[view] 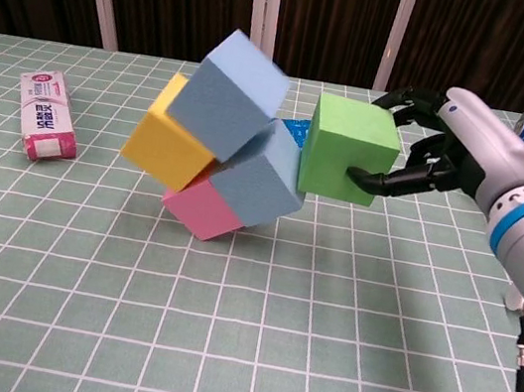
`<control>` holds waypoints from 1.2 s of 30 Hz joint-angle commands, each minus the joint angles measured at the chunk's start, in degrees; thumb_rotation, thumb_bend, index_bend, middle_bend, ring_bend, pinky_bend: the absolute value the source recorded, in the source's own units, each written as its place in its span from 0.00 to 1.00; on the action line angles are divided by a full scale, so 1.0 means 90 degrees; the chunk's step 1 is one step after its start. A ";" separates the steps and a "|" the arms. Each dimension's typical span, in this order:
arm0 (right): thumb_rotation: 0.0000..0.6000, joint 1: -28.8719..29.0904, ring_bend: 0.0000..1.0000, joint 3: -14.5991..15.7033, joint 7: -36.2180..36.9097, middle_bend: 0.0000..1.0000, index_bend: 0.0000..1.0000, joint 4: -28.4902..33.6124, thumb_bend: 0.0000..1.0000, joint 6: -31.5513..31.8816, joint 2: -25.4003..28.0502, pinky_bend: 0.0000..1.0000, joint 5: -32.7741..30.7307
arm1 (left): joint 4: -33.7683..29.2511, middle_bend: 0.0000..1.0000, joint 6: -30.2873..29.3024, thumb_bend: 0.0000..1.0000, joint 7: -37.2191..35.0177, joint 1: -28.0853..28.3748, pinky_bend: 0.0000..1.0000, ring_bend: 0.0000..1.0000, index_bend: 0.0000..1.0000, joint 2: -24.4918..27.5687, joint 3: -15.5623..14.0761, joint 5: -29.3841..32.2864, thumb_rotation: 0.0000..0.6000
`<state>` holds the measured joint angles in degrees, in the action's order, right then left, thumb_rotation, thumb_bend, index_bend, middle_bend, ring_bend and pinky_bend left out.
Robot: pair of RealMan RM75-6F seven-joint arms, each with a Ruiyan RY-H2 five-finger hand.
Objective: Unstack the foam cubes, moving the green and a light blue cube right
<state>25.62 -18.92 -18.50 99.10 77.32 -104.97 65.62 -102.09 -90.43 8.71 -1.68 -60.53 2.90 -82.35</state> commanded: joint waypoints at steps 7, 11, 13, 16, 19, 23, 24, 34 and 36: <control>1.00 -0.0151 0.70 -0.0308 0.0145 0.35 0.34 -0.0732 0.35 0.0063 0.0443 0.21 -0.0379 | -0.0005 0.00 -0.0019 0.10 -0.0030 -0.0007 0.00 0.00 0.21 0.0007 -0.0003 -0.0018 1.00; 1.00 -0.0179 0.70 -0.0379 0.0363 0.35 0.34 -0.1100 0.35 -0.0082 0.0604 0.21 -0.0517 | -0.0018 0.00 0.0005 0.10 0.0085 0.0009 0.00 0.00 0.21 -0.0036 -0.0032 -0.0053 1.00; 1.00 -0.0170 0.70 -0.0394 0.0435 0.35 0.34 -0.1271 0.35 -0.0109 0.0646 0.21 -0.0507 | -0.0024 0.00 0.0014 0.10 0.0137 0.0015 0.00 0.00 0.21 -0.0053 -0.0041 -0.0061 1.00; 1.00 -0.0146 0.70 -0.0419 0.0520 0.35 0.34 -0.1479 0.35 -0.0162 0.0675 0.21 -0.0536 | -0.0027 0.00 0.0010 0.10 0.0191 0.0019 0.00 0.00 0.21 -0.0076 -0.0036 -0.0049 1.00; 1.00 -0.0126 0.70 -0.0416 0.0621 0.35 0.34 -0.1535 0.35 -0.0222 0.0691 0.21 -0.0546 | -0.0026 0.00 0.0014 0.10 0.0219 0.0024 0.00 0.00 0.21 -0.0092 -0.0022 -0.0016 1.00; 1.00 0.0031 0.70 -0.0509 0.0618 0.35 0.34 -0.1757 0.35 -0.0196 0.0506 0.21 -0.0560 | -0.0032 0.00 0.0025 0.10 0.0237 0.0027 0.00 0.00 0.21 -0.0092 -0.0032 -0.0023 1.00; 1.00 0.0092 0.70 -0.0533 0.0585 0.35 0.34 -0.1836 0.35 -0.0216 0.0446 0.21 -0.0583 | -0.0034 0.00 0.0017 0.10 0.0236 0.0024 0.00 0.00 0.21 -0.0090 -0.0036 -0.0031 1.00; 1.00 0.0583 0.25 -0.0516 -0.0221 0.12 0.19 -0.2063 0.16 -0.0742 0.0247 0.03 -0.1069 | -0.0018 0.00 0.0023 0.10 0.0204 0.0030 0.00 0.00 0.21 -0.0079 -0.0009 0.0017 1.00; 1.00 0.0634 0.22 -0.0505 -0.0345 0.06 0.13 -0.2025 0.11 -0.0816 0.0241 0.02 -0.1182 | -0.0016 0.00 0.0033 0.10 0.0209 0.0036 0.00 0.00 0.21 -0.0080 -0.0008 0.0022 1.00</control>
<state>30.67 -23.61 -20.57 80.72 70.80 -102.63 55.99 -102.23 -90.13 10.59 -1.36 -61.25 2.83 -82.15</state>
